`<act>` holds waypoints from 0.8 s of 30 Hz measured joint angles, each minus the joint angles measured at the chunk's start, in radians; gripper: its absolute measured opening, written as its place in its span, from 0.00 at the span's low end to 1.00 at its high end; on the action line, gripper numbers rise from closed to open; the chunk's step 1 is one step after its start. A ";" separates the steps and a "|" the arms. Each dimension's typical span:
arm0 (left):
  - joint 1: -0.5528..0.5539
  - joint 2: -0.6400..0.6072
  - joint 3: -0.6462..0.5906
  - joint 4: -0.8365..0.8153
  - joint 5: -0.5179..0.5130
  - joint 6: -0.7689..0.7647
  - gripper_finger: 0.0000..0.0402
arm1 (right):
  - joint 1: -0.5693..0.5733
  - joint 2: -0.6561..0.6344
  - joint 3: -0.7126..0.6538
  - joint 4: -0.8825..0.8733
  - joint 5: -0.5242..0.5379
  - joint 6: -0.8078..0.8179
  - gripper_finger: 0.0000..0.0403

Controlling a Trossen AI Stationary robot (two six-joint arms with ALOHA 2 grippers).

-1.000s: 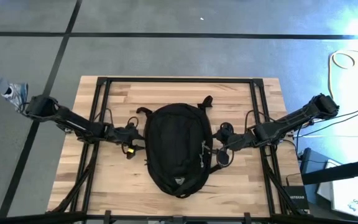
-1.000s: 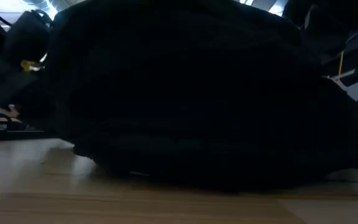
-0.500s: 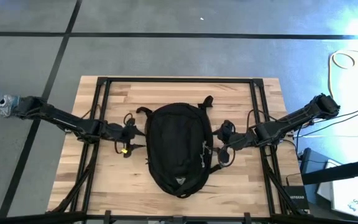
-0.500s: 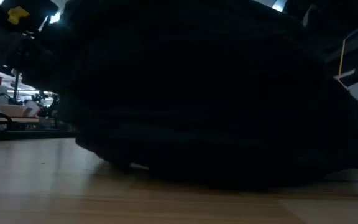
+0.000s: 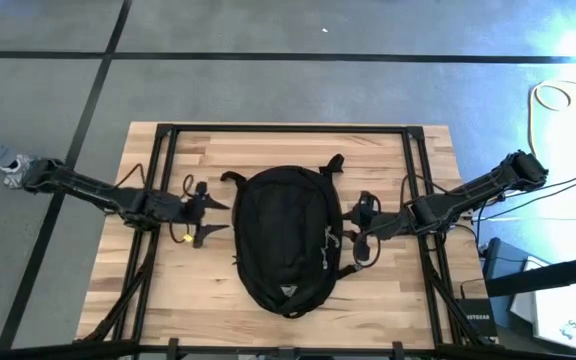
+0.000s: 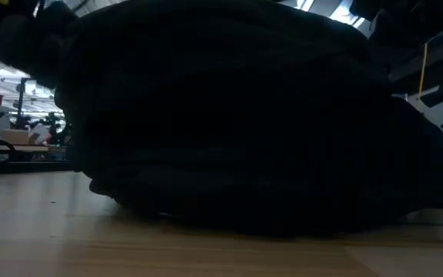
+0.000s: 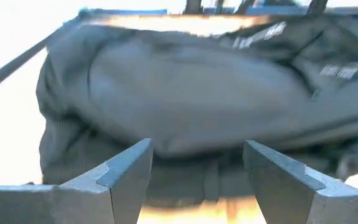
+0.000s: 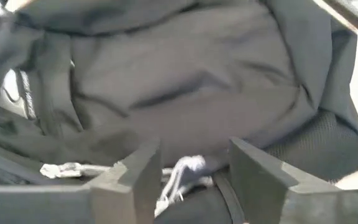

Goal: Unpack backpack
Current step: Return to Home Position

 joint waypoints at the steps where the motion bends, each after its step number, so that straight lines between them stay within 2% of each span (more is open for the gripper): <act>1: -0.004 -0.004 -0.001 0.026 -0.002 0.010 0.59 | 0.000 0.000 -0.002 0.031 0.000 -0.014 0.39; 6: -0.014 -0.014 -0.050 0.203 0.001 0.030 0.59 | -0.001 -0.005 -0.063 0.228 -0.005 -0.102 0.36; 12: -0.014 -0.013 -0.073 0.326 0.011 0.060 0.57 | -0.001 -0.005 -0.114 0.328 0.021 -0.111 0.36; 14: -0.014 -0.013 -0.073 0.340 0.005 0.073 0.51 | -0.001 -0.005 -0.120 0.343 0.053 -0.115 0.35; 17: -0.014 -0.013 -0.073 0.357 0.004 0.083 0.34 | -0.001 -0.005 -0.128 0.345 0.107 -0.125 0.29; 22: -0.014 -0.013 -0.073 0.352 0.004 0.093 0.05 | -0.001 -0.005 -0.130 0.378 0.104 -0.160 0.10; 24: -0.014 -0.013 -0.073 0.357 0.004 0.102 0.02 | -0.001 -0.005 -0.130 0.382 0.095 -0.165 0.03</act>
